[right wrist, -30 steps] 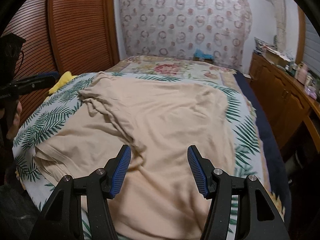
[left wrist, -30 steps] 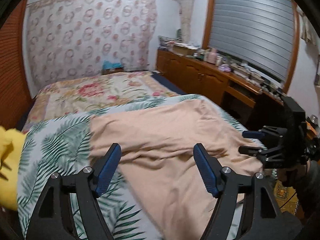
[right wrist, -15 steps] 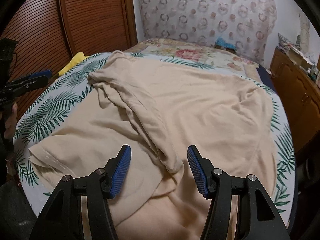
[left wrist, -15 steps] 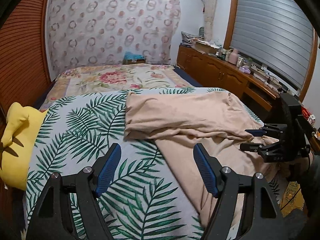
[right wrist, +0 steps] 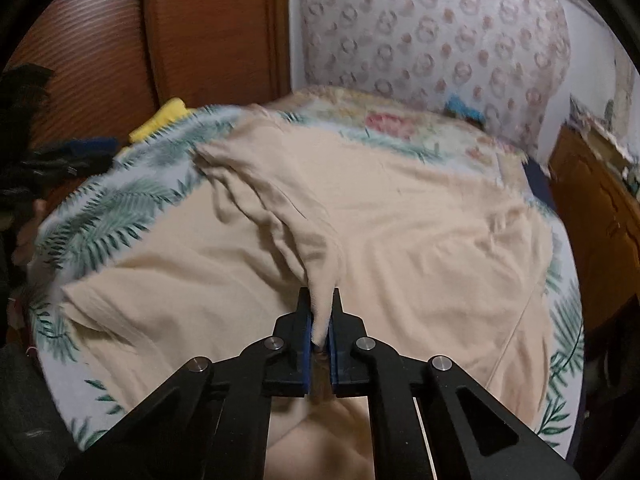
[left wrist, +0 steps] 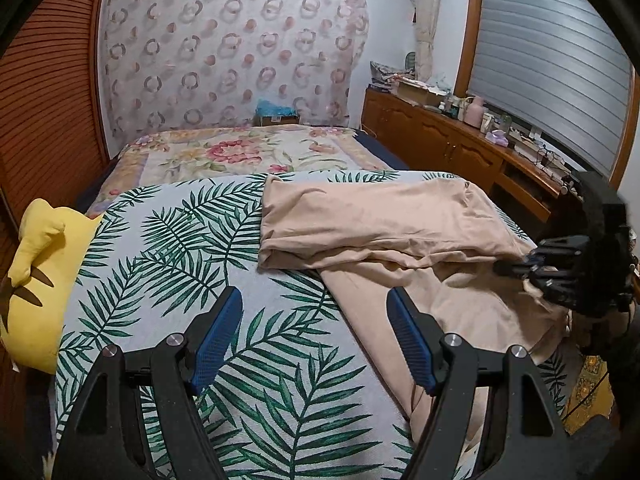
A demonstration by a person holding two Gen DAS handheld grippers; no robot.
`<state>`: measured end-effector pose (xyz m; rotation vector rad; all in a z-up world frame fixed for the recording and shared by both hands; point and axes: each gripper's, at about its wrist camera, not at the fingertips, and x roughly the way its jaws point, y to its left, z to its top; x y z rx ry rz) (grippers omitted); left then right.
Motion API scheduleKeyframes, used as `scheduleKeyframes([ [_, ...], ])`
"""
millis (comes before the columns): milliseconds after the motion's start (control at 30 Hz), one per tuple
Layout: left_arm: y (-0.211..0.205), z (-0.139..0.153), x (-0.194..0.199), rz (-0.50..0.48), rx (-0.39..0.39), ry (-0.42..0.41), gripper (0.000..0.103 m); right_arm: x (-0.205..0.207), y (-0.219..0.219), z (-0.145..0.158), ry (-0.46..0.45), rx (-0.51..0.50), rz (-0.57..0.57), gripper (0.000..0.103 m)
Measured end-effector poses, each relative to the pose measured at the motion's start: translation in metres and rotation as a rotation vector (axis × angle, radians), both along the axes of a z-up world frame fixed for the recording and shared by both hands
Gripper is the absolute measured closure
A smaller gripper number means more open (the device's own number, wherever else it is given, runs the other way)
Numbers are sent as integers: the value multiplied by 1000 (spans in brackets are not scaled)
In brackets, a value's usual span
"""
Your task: Fold small clothes
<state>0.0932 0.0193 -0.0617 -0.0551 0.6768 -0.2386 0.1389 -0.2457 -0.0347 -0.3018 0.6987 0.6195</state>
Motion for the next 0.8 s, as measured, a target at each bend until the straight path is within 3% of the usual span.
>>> scheduleKeyframes([
  [200, 0, 1, -1, -2, -6, -3, 28, -24, -5, 43, -94, 91, 39, 98],
  [433, -6, 5, -6, -13, -7, -13, 28, -45, -33, 73, -163, 126, -1, 98],
  [633, -17, 5, -7, -26, 6, -25, 28, -60, -75, 60, -149, 114, -128, 98],
  [800, -23, 6, -8, -40, -2, -27, 28, -63, -98, 25, -60, 73, -209, 98],
])
